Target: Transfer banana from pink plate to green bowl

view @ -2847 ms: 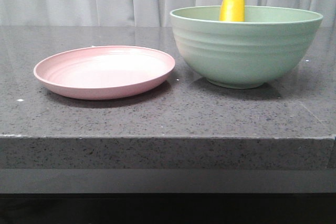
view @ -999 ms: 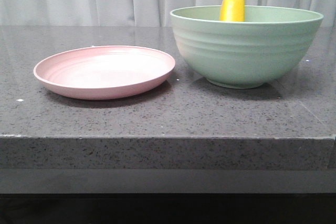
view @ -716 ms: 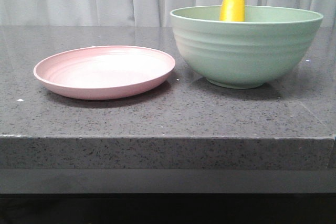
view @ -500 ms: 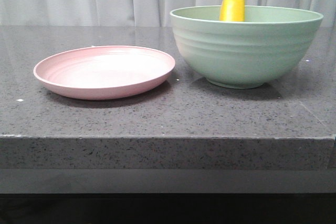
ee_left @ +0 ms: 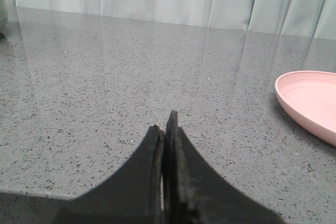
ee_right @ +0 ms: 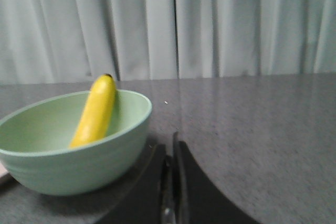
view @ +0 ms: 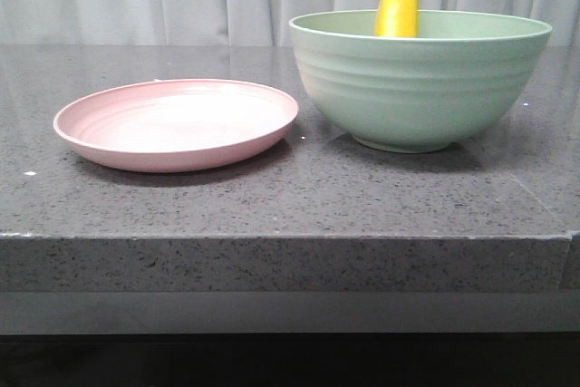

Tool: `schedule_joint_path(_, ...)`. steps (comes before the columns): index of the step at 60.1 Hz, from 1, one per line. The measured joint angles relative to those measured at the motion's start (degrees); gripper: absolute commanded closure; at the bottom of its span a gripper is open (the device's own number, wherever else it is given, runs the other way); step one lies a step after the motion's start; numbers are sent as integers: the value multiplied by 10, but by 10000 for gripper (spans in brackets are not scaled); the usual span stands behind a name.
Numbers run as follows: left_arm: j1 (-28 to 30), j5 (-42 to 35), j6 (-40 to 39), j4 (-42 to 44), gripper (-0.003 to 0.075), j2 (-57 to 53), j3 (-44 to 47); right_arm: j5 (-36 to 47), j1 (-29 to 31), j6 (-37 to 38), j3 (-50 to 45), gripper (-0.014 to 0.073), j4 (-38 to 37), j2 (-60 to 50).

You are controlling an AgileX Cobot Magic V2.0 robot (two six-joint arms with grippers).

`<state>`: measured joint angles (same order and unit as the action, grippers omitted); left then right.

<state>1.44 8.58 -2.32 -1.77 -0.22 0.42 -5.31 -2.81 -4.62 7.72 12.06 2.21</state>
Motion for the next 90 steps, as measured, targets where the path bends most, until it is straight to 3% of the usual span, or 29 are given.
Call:
schedule_joint_path(19, 0, 0, 0, 0, 741, 0, 0, -38, 37, 10, -93, 662, -16, -26)
schedule_joint_path(90, 0, 0, 0, 0, 741, 0, 0, -23, 37, 13, -93, 662, -17, -27)
